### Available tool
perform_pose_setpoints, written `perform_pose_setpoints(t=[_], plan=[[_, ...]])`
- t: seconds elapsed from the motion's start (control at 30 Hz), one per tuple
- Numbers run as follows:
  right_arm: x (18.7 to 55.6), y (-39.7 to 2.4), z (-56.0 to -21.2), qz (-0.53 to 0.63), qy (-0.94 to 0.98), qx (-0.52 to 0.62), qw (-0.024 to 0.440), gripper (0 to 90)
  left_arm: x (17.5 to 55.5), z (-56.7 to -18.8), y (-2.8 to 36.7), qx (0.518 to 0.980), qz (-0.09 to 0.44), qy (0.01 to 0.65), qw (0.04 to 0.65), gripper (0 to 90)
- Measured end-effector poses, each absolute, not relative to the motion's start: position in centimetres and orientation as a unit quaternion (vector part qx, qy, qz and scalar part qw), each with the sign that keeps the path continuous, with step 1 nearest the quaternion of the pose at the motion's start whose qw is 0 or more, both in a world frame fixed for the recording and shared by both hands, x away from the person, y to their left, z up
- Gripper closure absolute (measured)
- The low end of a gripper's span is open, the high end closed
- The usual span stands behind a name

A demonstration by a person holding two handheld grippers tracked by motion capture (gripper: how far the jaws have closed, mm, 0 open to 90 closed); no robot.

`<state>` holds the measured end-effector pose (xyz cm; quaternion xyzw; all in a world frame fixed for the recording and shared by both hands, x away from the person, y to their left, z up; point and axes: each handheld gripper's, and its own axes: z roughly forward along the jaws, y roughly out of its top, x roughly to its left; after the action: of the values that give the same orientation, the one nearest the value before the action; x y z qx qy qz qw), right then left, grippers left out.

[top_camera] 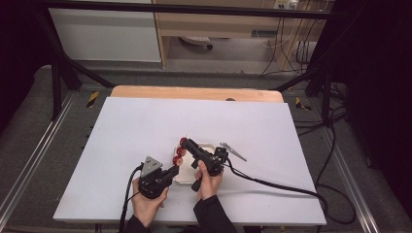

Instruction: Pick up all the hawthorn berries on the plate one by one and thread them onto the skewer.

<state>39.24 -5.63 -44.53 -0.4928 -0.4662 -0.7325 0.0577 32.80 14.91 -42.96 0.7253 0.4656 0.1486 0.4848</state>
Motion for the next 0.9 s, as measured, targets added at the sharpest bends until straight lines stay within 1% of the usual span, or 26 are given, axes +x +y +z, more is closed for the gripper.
perform_pose_setpoints(t=[0.1, 0.13, 0.27, 0.47, 0.63, 0.73, 0.9], plan=[[39.3, -5.7, -44.4, -0.727, -0.479, -0.489, 0.053, 62.4, 32.8, -43.1, 15.0, 0.728, 0.149, 0.461, 0.485, 88.1], [39.3, -5.8, -44.2, -0.722, -0.488, -0.487, 0.053, 60.4, 32.7, -43.1, 15.2, 0.729, 0.148, 0.461, 0.484, 88.2], [39.6, -6.4, -43.4, -0.704, -0.53, -0.471, 0.034, 48.4, 32.7, -43.2, 15.8, 0.73, 0.146, 0.461, 0.483, 88.1], [39.7, -7.7, -41.8, -0.653, -0.612, -0.445, -0.011, 26.6, 32.5, -43.4, 16.6, 0.745, 0.156, 0.445, 0.472, 88.1], [39.7, -9.0, -41.3, -0.606, -0.672, -0.424, -0.041, 14.4, 32.2, -43.5, 17.3, 0.764, 0.161, 0.429, 0.455, 88.0], [39.8, -10.1, -41.4, -0.582, -0.7, -0.412, -0.05, 8.6, 32.1, -43.5, 17.7, 0.77, 0.163, 0.425, 0.448, 87.9], [39.8, -12.1, -41.7, -0.531, -0.746, -0.396, -0.07, 4.6, 32.2, -43.4, 18.3, 0.779, 0.161, 0.418, 0.44, 87.9]])
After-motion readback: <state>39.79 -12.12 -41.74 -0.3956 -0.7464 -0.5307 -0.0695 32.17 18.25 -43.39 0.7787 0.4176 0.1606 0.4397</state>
